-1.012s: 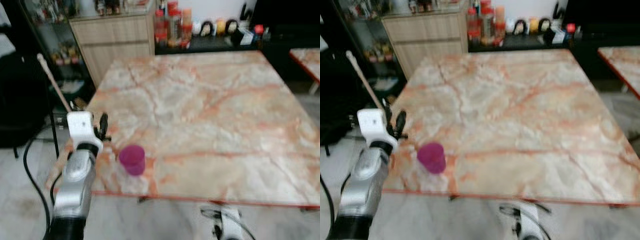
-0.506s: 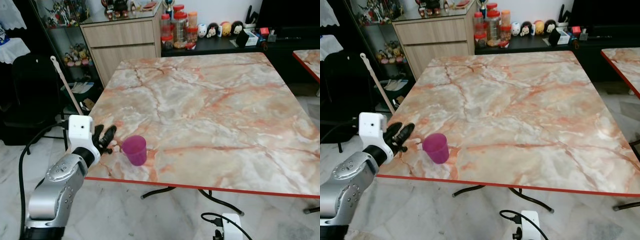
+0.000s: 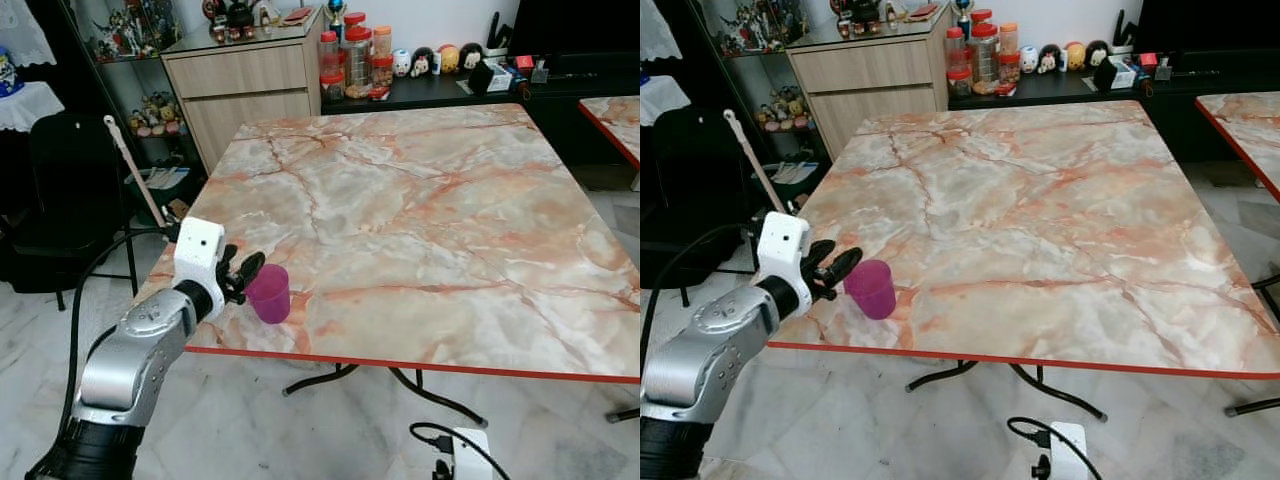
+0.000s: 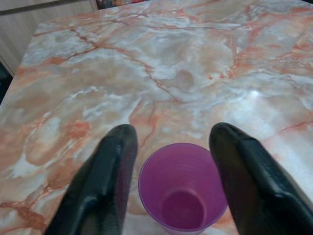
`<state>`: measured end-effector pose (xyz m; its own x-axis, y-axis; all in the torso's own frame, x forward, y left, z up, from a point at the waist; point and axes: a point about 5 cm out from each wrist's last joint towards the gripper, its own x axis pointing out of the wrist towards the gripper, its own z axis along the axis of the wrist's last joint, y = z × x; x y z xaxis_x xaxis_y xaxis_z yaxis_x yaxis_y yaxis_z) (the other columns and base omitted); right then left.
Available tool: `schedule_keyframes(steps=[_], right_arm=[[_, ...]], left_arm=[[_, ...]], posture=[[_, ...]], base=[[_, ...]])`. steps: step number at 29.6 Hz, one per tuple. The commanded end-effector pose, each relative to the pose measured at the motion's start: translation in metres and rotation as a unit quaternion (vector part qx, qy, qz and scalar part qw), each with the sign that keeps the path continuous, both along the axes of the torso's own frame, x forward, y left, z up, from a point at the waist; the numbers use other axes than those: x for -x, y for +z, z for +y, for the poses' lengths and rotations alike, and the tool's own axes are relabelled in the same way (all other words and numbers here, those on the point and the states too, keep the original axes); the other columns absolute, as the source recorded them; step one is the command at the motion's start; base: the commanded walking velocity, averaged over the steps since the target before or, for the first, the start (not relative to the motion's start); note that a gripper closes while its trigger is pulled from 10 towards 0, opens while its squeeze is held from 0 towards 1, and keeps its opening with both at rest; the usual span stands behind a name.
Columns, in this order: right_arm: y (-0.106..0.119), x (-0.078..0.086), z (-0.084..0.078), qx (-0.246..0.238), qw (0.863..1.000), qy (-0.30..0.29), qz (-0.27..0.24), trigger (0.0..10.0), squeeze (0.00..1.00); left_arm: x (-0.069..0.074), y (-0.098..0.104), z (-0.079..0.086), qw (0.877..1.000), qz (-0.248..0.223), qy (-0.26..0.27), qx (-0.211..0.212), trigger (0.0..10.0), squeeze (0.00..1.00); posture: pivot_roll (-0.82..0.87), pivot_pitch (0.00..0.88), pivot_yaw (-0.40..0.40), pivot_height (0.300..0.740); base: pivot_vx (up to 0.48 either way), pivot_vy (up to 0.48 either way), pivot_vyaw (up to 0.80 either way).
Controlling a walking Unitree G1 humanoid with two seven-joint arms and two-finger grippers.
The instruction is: Setting the table
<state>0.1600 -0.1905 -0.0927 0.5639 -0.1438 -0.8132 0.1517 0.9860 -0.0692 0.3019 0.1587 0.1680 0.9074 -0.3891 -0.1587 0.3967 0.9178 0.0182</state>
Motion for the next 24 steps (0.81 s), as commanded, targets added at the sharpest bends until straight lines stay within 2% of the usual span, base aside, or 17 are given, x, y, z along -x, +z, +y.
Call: schedule_keyframes(steps=[1, 2, 5, 7, 11, 24], right_arm=[[0.0, -0.002, 0.004, -0.006, 1.0, -0.005, -0.002, 10.0, 0.0], [0.001, -0.003, 0.005, -0.006, 1.0, -0.005, -0.003, 10.0, 0.0], [0.002, -0.006, 0.005, -0.007, 1.0, -0.005, -0.006, 10.0, 0.0], [0.002, -0.006, 0.004, -0.006, 1.0, -0.005, -0.006, 10.0, 0.0], [0.002, -0.007, 0.004, -0.006, 1.0, -0.005, -0.006, 10.0, 0.0], [0.001, -0.003, 0.002, -0.004, 1.0, -0.011, -0.003, 10.0, 0.0]], left_arm=[[-0.007, 0.002, 0.002, 1.0, -0.001, -0.002, -0.031, 10.0, 0.0], [-0.012, 0.002, 0.001, 0.999, -0.002, -0.008, -0.046, 10.0, 0.0], [-0.019, -0.001, 0.0, 0.998, 0.001, -0.01, -0.054, 10.0, 0.0], [-0.021, -0.002, 0.0, 0.998, 0.002, -0.01, -0.054, 10.0, 0.0], [-0.035, -0.012, -0.005, 0.999, 0.018, -0.006, -0.049, 10.0, 0.0], [-0.049, -0.023, -0.008, 0.996, 0.028, -0.021, -0.083, 10.0, 0.0]], posture=[[0.08, 0.012, 0.12, 0.74], [0.08, 0.013, 0.119, 0.74], [0.08, 0.015, 0.117, 0.74], [0.08, 0.015, 0.117, 0.74], [0.07, 0.011, 0.116, 0.74], [0.05, 0.001, 0.123, 0.74]], base=[[0.0, 0.0, 0.0], [0.0, 0.0, 0.0], [0.0, 0.0, 0.0], [0.0, 0.0, 0.0], [0.0, 0.0, 0.0], [0.0, 0.0, 0.0]])
